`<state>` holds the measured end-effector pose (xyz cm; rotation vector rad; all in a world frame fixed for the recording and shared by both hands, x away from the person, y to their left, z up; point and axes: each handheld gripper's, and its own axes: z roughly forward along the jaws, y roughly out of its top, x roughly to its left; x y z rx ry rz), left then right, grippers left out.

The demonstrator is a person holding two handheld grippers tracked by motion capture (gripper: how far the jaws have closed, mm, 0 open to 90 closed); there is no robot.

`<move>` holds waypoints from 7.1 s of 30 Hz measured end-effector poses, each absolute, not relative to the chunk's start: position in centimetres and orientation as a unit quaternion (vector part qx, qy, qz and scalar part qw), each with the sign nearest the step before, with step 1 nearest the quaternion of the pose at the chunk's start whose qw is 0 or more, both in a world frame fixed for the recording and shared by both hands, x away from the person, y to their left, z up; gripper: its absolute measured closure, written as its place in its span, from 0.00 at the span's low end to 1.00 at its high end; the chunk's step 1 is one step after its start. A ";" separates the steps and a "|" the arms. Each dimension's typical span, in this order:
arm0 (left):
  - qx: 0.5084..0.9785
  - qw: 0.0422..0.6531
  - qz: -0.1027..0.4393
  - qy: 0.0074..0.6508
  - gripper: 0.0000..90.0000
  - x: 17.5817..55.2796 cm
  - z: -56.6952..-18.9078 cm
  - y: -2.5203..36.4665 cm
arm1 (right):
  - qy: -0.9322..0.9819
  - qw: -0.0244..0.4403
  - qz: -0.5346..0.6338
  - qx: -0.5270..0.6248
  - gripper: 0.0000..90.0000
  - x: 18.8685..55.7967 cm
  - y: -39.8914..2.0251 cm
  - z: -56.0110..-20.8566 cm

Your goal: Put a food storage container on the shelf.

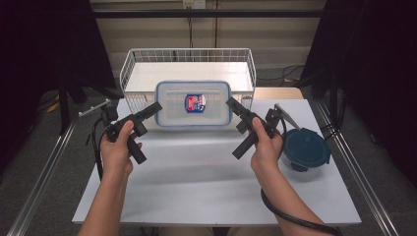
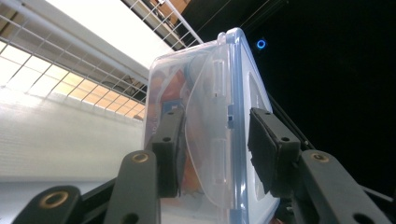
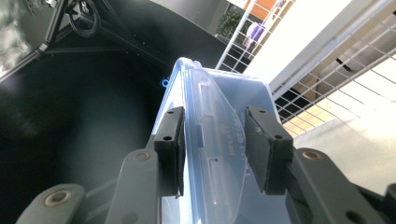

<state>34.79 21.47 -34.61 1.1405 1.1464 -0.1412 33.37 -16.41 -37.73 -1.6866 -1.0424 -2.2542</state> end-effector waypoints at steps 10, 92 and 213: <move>0.496 0.701 -0.061 0.509 0.64 35.2 -33.5 21.7 | -0.333 0.066 -0.757 -0.558 0.67 34.1 -16.0 -36.6; 0.425 0.720 -0.053 0.546 0.65 47.5 -32.1 21.4 | -0.280 0.021 -0.760 -0.586 0.67 44.9 -13.4 -33.9; 0.551 0.655 -0.031 0.517 0.04 37.2 -40.5 16.6 | -0.466 -0.052 -0.647 -0.601 0.40 32.3 -28.8 -41.0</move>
